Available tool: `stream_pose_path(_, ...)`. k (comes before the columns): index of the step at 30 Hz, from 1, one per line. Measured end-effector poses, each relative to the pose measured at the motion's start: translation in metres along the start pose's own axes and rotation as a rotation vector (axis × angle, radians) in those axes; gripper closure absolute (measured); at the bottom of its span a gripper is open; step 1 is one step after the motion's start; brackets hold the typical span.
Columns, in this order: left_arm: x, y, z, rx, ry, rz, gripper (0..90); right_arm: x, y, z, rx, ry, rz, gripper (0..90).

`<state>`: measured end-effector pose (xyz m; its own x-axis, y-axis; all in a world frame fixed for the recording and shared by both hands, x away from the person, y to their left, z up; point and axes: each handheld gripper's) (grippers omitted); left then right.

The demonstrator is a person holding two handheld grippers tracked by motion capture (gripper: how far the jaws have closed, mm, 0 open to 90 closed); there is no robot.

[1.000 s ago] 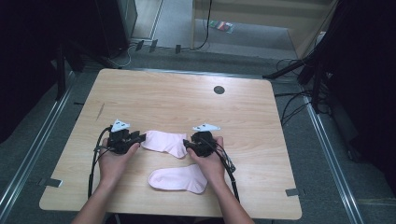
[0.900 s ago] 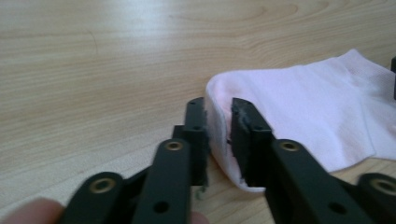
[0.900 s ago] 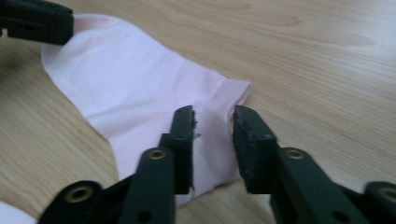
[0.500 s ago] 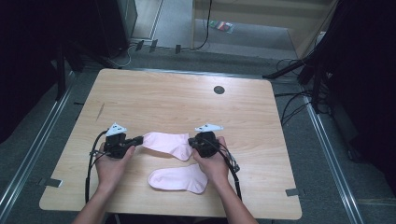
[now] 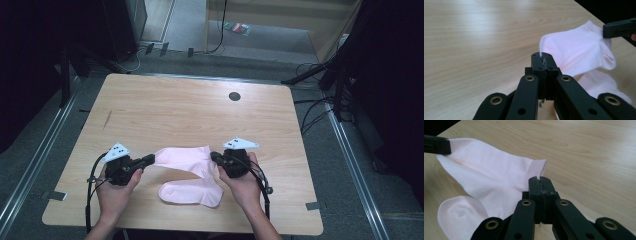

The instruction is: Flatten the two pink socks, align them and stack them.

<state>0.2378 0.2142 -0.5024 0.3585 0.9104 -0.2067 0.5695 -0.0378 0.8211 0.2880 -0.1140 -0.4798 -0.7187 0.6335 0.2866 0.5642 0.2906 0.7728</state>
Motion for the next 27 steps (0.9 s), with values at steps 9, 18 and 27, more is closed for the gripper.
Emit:
stream_pose_path(9,-0.022,-0.028,-0.025,0.034,-0.007,0.034,90.0,0.008,-0.037,-0.033,0.040,0.008,0.036,90.0)
stream_pose_path(18,-0.037,-0.046,-0.018,0.103,-0.027,0.080,90.0,0.015,-0.056,-0.035,0.089,0.071,0.080,90.0)
stream_pose_path(27,-0.040,-0.055,-0.008,0.145,0.009,0.106,90.0,0.014,-0.063,-0.020,0.124,0.065,0.074,90.0)
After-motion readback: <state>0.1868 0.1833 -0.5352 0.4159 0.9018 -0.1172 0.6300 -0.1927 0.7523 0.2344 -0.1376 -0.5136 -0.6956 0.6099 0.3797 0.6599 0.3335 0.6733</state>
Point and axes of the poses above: each handheld gripper's, and its own axes: z roughly forward along the jaws, y roughly out of its top, x roughly to its left, and after that the axes turned 11 degrees about y, right-handed
